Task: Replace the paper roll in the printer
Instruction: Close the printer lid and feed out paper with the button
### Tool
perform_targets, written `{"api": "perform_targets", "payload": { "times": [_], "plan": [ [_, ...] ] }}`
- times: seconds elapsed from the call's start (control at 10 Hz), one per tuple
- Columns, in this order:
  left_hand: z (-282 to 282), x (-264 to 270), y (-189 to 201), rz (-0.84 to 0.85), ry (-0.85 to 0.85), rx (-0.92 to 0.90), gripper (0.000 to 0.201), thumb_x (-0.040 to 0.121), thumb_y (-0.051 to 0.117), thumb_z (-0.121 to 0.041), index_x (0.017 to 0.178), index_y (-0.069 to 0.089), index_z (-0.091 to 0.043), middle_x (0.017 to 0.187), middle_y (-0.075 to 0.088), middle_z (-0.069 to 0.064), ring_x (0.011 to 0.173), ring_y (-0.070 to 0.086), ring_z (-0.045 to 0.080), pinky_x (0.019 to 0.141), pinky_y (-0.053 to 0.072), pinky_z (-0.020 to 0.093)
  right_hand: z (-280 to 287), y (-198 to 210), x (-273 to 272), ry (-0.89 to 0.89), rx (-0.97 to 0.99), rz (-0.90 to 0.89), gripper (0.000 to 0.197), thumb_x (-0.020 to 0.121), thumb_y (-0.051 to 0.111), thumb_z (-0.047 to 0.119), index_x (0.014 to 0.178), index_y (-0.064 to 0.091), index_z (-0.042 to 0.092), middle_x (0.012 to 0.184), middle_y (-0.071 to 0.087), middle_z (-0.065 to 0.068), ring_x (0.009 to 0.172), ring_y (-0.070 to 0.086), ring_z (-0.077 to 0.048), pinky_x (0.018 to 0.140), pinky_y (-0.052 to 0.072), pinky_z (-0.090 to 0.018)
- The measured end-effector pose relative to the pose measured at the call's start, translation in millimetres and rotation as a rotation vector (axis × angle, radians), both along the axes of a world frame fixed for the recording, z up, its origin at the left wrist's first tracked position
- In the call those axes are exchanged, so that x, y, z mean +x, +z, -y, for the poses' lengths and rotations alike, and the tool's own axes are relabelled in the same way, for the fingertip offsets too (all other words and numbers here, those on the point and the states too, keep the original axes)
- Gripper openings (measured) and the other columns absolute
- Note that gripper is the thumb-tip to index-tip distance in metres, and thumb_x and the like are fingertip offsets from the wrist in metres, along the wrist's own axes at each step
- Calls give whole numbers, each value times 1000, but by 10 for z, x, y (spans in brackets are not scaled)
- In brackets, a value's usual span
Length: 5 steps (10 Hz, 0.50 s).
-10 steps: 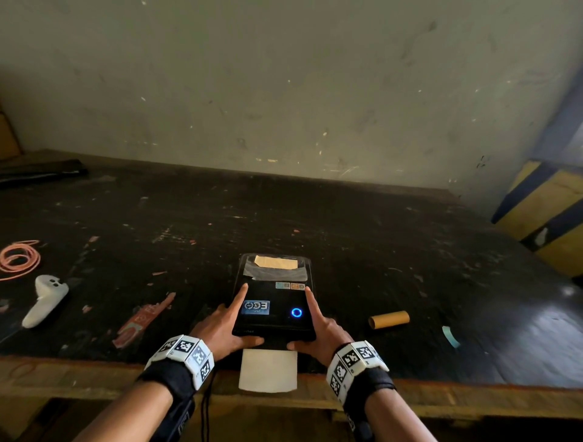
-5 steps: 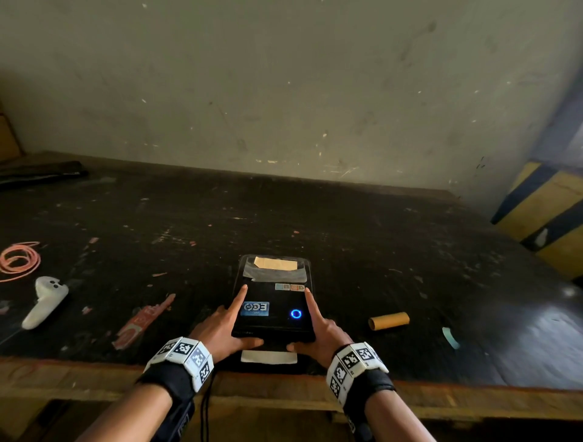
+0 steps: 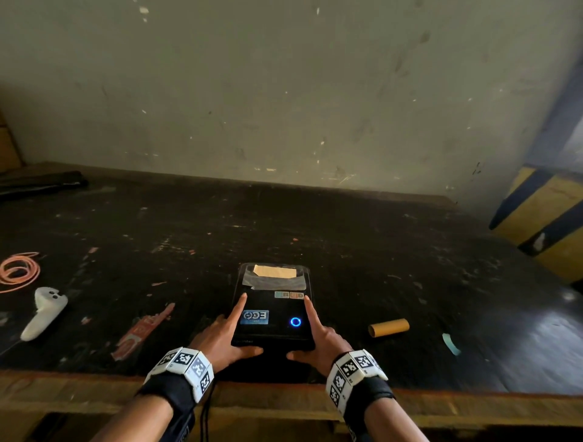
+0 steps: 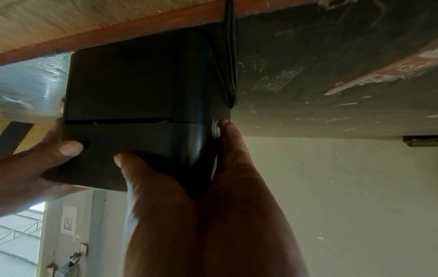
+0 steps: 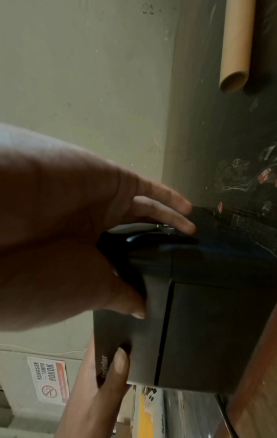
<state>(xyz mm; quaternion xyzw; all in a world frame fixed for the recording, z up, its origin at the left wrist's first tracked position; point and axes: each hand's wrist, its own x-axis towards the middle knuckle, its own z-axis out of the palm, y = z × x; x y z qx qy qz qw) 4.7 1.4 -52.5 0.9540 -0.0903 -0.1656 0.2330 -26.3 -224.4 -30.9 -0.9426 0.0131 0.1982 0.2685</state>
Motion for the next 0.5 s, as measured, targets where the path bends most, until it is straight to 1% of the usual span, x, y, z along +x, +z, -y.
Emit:
{"api": "perform_targets", "payload": {
  "times": [0.2,0.3,0.4,0.5],
  "plan": [
    [10,-10,14,4,10,-9,116,64,66,-63,134,-25,-47,149,29,12,131,36,29,105,35,50,3,-2,-7,4,11,19,114,77,71,39,137,-27,42,142,44,-10,121,51,-27,99,42,-46],
    [0,-2,24,8,5,-14,116,64,67,-63,134,-25,-47,150,27,11,132,35,28,107,33,51,4,4,-10,16,-5,24,115,77,70,40,136,-28,41,141,45,-8,119,52,-26,98,43,-45],
    [15,-20,61,-8,-5,-18,125,50,61,-80,130,-31,-47,153,21,11,136,28,29,110,28,50,-5,-11,38,47,-55,25,121,71,71,48,129,-34,48,142,45,-8,120,52,-26,100,42,-48],
    [2,-39,60,50,42,-57,126,37,48,-93,118,-39,-51,156,2,11,142,12,29,115,19,46,-35,124,77,43,-100,-13,131,50,70,74,126,-35,53,147,33,-16,128,42,-31,106,34,-51]
  ]
}}
